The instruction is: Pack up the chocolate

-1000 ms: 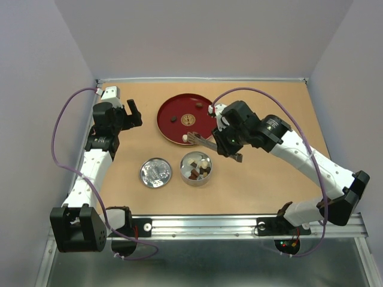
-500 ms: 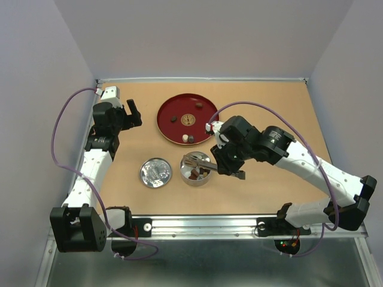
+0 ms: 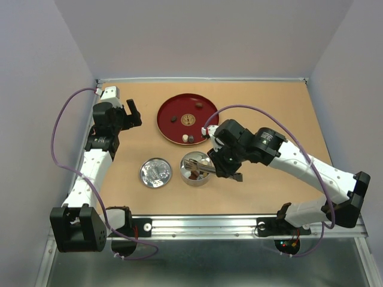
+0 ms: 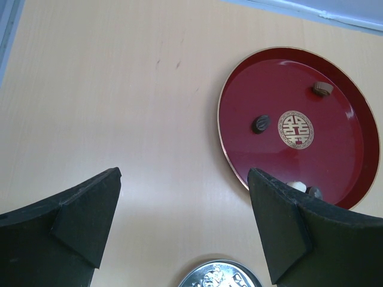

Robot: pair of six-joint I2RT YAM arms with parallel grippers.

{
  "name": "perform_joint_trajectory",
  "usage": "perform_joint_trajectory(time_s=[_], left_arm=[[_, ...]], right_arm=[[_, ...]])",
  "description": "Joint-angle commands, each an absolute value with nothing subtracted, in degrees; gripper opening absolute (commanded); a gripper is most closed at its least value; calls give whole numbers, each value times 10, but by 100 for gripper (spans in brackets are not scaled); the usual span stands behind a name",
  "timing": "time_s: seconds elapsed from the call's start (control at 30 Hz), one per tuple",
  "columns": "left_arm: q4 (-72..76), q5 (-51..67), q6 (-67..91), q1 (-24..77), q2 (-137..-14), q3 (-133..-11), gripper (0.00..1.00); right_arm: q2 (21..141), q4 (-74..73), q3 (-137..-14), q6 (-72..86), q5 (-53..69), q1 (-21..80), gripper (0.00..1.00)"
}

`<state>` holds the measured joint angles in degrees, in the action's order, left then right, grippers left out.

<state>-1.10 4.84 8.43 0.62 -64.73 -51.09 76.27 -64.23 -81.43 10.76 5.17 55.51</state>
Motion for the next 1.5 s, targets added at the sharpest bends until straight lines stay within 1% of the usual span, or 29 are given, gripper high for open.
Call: perform_joint_trajectory(time_s=[0.0, 0.17, 0.27, 0.3, 0.4, 0.63, 0.7, 0.9, 1.0, 1.13, 1.33, 1.47], left_arm=[[3, 46, 80, 4, -636, -521, 99], [3, 43, 80, 4, -635, -521, 99], [3, 43, 81, 4, -634, -522, 99], [2, 44, 80, 4, -634, -521, 99], [3, 45, 81, 4, -634, -521, 99], [3, 45, 81, 4, -633, -521, 99], [2, 45, 80, 4, -632, -522, 99], [3, 46, 81, 4, -631, -521, 99], [2, 45, 81, 4, -632, -521, 99], [3, 47, 81, 4, -633, -521, 99], [4, 47, 83, 4, -632, -521, 99], [4, 49, 82, 4, -631, -521, 99]], right_arm=[[777, -602, -801, 107, 54, 563, 30], [787, -602, -801, 105, 48, 566, 33], [788, -602, -803, 105, 43, 566, 37], [789, -602, -802, 106, 43, 566, 39], [790, -602, -801, 107, 44, 567, 42], [794, -602, -805, 107, 40, 567, 45], [794, -602, -808, 106, 37, 567, 44], [786, -598, -841, 112, 9, 567, 37], [782, -597, -857, 112, 4, 567, 36], [778, -598, -878, 121, -34, 567, 34], [772, -618, -909, 143, -134, 567, 35], [773, -642, -908, 163, -206, 566, 35]])
